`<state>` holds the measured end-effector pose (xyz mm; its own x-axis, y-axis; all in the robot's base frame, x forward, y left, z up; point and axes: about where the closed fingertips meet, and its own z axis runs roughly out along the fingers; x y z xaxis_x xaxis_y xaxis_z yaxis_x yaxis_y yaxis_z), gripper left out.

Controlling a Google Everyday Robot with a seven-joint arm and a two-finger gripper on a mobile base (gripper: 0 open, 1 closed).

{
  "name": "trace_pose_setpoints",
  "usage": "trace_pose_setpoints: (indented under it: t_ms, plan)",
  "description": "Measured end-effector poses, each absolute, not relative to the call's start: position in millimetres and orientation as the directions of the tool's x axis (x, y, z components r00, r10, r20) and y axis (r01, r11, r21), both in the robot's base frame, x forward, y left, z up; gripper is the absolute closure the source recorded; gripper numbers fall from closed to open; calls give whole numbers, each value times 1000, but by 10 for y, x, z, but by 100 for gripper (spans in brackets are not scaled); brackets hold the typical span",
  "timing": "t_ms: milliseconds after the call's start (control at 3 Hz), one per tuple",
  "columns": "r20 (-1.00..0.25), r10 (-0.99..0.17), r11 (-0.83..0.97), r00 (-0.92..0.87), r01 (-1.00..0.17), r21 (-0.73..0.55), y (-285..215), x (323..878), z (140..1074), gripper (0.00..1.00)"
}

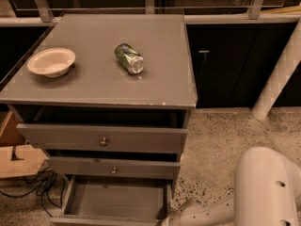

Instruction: Close bottom drawer

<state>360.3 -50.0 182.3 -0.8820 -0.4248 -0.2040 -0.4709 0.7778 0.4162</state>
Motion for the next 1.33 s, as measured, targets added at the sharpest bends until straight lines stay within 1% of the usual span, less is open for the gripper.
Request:
trace_pose_setpoints:
  t_ms: [667, 1000, 1333]
  plan:
    - [-291, -466, 747, -836, -548, 378, -391, 3847, 2055, 100]
    - [-297, -473, 742, -829, -557, 374, -375, 3851, 2059, 100]
    - [-265, -444, 766, -856, -516, 385, -569, 3664, 2102, 100]
